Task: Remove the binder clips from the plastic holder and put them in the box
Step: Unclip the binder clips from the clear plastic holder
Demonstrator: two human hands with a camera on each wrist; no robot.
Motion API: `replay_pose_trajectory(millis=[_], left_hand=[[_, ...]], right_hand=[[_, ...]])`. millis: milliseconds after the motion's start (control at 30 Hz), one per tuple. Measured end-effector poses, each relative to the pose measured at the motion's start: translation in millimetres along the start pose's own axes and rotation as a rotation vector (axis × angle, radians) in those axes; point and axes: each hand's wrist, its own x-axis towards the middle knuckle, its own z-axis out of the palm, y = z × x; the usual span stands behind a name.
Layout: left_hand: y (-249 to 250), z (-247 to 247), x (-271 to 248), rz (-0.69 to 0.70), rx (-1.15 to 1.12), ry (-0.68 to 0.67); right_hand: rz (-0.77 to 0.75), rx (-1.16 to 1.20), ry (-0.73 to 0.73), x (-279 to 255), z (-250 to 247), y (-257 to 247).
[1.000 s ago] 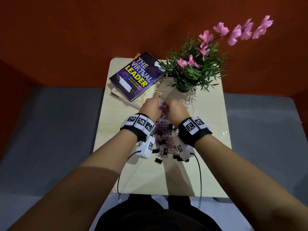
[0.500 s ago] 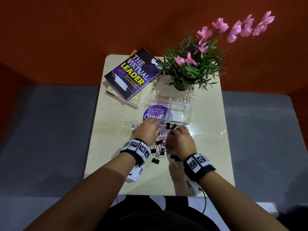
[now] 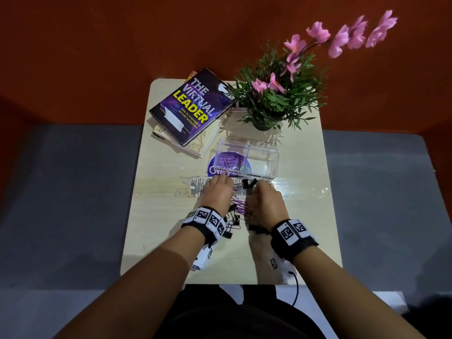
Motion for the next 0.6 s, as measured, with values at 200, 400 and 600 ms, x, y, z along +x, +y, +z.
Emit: replay_pose_trajectory(millis=[200,400,600], left_hand=[[-10,-15,-5,-0.147,-0.358,-0.009],[-45,-36,-23,-0.247,-0.515,0.048],[-33,-44,-31,-0.153,-0.314,-0.155]], right_hand=[[-0.064,-0.049,-0.276,-4,-14,-8],[-0.246,-0.472,-0.264,4,-4,-5],[-0.265,-0.566,-0.243,2,3,-12]])
